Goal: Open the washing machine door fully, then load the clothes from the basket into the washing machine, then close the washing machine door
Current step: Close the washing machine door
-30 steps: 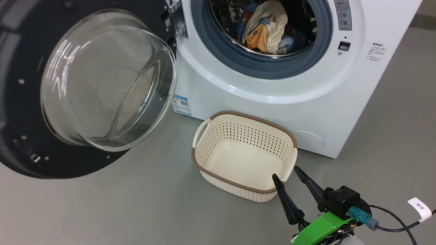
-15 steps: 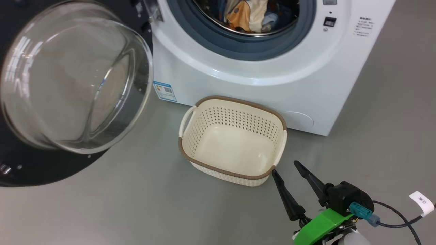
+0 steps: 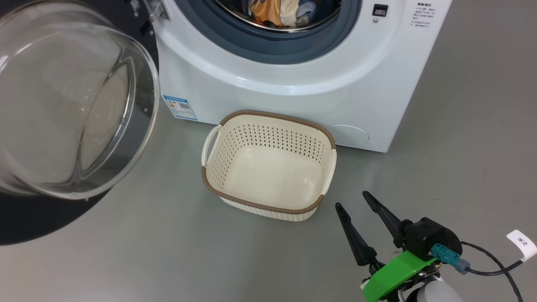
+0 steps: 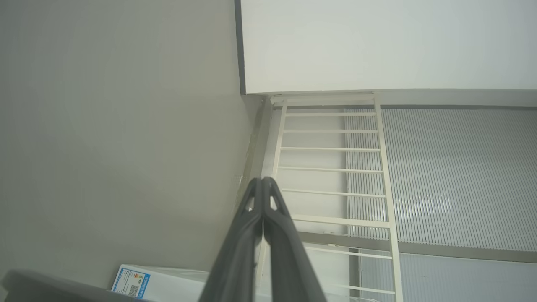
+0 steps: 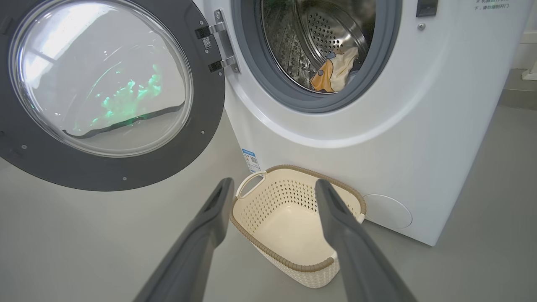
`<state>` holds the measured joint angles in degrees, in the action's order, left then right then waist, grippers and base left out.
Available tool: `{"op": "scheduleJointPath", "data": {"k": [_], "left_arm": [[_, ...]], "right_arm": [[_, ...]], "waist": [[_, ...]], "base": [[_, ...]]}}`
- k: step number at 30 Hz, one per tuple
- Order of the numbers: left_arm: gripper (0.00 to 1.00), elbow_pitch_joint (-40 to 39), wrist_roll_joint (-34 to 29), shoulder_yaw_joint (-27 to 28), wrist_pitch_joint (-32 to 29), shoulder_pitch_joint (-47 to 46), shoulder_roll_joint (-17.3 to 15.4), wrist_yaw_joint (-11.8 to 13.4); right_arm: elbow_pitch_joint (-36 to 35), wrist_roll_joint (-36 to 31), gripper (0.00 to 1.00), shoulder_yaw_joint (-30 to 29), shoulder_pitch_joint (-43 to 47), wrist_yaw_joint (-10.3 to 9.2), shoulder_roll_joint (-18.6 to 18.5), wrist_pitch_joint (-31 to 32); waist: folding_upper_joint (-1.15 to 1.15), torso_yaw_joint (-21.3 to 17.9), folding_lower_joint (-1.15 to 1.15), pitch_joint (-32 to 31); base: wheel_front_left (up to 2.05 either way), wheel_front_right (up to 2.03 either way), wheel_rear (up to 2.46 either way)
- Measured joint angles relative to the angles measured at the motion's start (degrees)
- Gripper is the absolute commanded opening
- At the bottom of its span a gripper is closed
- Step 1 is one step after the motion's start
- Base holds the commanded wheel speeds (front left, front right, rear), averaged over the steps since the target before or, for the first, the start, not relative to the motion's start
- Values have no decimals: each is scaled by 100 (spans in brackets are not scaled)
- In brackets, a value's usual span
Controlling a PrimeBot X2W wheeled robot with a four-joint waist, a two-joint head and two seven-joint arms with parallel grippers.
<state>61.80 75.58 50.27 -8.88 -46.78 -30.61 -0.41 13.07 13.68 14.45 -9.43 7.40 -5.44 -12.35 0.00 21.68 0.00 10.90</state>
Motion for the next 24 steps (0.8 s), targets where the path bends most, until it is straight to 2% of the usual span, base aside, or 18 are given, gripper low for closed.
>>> {"op": "scheduleJointPath", "data": {"k": [6,24], "left_arm": [[0,431,-34,-158,-247,-30,-152,-108],[0,810,-379,-865,-1276,-160,-45,-549]], "right_arm": [[4,-1,100,5,-10,0,3,-1],[108,0,100,-8,-118,0,22,-44]], "waist": [[0,-52,0,-11],[0,-72,0,-71]], "base": [[0,0,0],[0,0,0]]}}
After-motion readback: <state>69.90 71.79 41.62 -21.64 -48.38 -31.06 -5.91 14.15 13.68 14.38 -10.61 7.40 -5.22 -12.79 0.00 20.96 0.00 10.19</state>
